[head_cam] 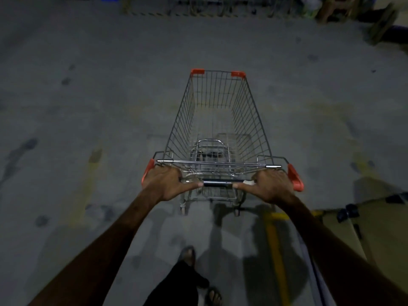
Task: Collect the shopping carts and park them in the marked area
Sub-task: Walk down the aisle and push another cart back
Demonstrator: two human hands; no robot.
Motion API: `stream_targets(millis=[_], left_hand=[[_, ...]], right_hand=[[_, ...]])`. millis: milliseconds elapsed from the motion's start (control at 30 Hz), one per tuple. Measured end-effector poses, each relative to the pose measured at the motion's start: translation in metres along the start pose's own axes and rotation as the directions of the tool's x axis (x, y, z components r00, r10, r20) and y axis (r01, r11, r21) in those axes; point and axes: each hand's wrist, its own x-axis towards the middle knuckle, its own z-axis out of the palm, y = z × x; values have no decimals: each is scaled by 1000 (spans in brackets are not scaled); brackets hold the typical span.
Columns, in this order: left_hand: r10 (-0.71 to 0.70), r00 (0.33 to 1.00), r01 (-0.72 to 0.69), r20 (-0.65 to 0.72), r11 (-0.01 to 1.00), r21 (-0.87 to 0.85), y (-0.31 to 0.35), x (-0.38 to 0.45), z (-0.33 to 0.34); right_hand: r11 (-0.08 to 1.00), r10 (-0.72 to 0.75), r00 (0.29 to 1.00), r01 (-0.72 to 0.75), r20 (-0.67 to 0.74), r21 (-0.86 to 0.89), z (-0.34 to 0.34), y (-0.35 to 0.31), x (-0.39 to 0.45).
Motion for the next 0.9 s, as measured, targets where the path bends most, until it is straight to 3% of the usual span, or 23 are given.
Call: stream_targets(millis=[700,900], left_hand=[[-29,1000,29,11,999,-24,-160,557,-188],[-71,997,70,-27,997,-20,-204,716,-239]], right_hand=[[1000,-5,1000,6,23,-6,-113,90,612],[999,-36,999,35,-31,-28,-143,119,790]])
